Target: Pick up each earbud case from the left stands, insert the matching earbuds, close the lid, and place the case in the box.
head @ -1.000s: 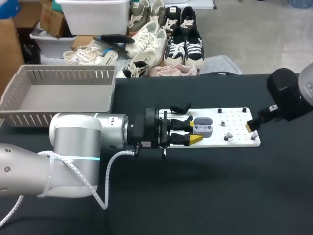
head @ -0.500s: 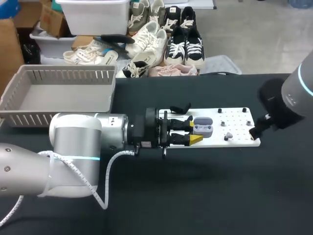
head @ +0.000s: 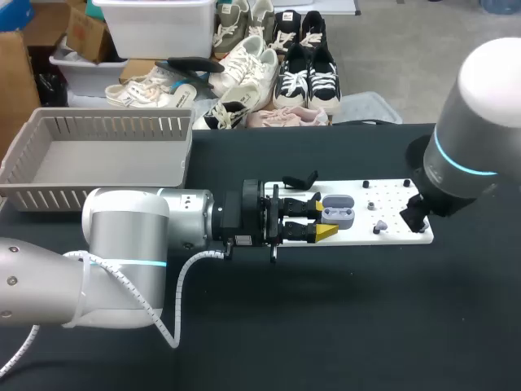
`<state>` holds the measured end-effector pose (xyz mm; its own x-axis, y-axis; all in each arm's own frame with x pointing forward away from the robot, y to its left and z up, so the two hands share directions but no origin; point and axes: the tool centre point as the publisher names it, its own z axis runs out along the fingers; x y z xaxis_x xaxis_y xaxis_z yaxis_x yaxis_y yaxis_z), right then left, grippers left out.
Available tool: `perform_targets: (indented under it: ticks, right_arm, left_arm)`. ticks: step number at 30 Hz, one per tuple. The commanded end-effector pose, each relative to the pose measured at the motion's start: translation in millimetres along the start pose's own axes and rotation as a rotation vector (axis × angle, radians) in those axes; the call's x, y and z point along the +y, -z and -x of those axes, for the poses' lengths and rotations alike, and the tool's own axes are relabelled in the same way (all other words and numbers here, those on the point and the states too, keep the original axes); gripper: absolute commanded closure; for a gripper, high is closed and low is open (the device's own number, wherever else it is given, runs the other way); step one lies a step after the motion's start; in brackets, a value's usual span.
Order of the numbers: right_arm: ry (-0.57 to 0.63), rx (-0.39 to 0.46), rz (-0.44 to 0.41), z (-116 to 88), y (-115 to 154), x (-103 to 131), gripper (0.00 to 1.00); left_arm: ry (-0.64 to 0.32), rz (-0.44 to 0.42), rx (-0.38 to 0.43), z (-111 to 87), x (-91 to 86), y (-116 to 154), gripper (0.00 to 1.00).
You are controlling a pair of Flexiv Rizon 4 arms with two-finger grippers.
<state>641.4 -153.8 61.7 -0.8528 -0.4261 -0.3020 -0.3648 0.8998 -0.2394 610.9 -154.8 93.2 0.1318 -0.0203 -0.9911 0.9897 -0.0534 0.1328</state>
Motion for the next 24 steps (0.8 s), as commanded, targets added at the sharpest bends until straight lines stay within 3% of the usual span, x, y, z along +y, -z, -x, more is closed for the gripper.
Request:
perform_targets:
  ticks: [1,10,16,24]
  right_arm:
    - [0.002,0.017,-0.029,6,-5,6,0.38]
    - [-0.001,0.072,-0.005,10,-12,6,0.36]
    - [0.002,0.102,-0.001,11,-15,6,0.48]
    - [0.008,0.125,-0.014,12,-22,4,0.50]
  left_arm:
    - [-0.001,0.005,-0.001,-0.1,-1.1,0,1.00]
    - [-0.001,0.005,-0.001,-0.1,-1.1,0,1.00]
    - [-0.001,0.005,-0.001,-0.1,-1.1,0,1.00]
    - [-0.001,0.005,-0.001,-0.1,-1.1,0,1.00]
